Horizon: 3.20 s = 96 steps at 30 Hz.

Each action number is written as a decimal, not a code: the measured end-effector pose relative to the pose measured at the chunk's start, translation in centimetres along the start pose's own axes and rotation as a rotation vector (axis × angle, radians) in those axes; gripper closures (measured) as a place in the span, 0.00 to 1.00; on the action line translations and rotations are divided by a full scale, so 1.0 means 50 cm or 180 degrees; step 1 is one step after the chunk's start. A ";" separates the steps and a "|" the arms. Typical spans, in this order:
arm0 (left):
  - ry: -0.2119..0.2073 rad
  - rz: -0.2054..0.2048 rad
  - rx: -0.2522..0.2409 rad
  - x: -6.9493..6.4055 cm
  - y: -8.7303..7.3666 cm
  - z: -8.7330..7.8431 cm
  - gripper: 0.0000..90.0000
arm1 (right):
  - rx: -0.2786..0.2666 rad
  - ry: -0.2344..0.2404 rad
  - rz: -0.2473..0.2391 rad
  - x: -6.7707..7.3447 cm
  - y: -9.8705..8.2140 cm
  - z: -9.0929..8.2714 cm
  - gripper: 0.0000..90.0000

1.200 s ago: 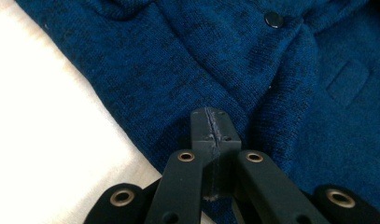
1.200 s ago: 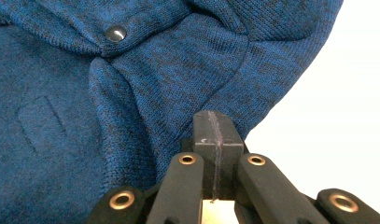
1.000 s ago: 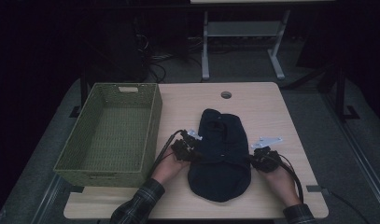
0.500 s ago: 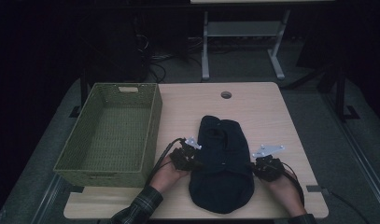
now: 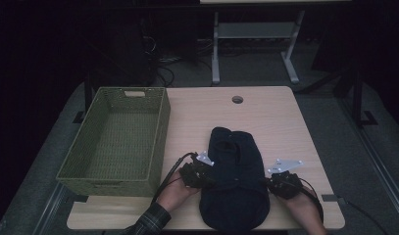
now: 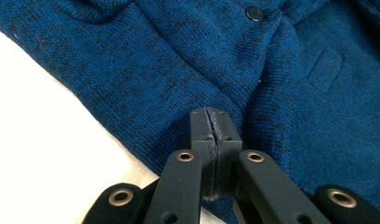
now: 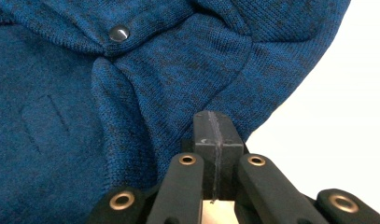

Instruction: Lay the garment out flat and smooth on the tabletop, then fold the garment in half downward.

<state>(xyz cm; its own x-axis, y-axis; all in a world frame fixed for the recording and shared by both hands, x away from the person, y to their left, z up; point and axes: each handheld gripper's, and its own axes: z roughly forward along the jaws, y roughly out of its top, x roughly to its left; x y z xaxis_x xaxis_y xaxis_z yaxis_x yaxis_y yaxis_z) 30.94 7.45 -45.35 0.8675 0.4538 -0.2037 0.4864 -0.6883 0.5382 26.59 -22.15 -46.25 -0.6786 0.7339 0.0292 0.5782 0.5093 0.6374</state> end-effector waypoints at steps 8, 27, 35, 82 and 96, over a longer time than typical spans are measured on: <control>-0.0027 -0.0026 -0.0002 -0.008 0.000 0.000 0.98 | -0.0031 0.0056 -0.0022 0.001 -0.004 -0.007 0.91; 0.0213 -0.0024 -0.0080 0.051 0.054 -0.038 0.72 | -0.0150 0.0171 0.0105 -0.079 0.070 -0.016 0.67; 0.0381 -0.0046 -0.0109 0.078 0.097 -0.055 0.65 | -0.0219 0.0200 0.0127 -0.116 0.116 -0.009 0.66; 0.0776 -0.0254 0.0022 0.266 0.210 0.036 0.49 | -0.0042 0.0090 0.0214 -0.234 0.257 0.147 0.59; 0.0424 -0.0208 0.0054 0.278 0.197 0.052 0.76 | 0.0097 0.0399 0.0437 -0.251 0.225 0.177 0.71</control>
<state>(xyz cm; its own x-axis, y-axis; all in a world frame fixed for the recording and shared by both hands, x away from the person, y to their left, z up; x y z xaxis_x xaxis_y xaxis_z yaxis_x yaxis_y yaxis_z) 48.08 5.49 -45.00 0.8129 0.5683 -0.1270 0.5442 -0.6637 0.5132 45.61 -21.65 -46.25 -0.6424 0.7367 0.2112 0.6815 0.4230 0.5972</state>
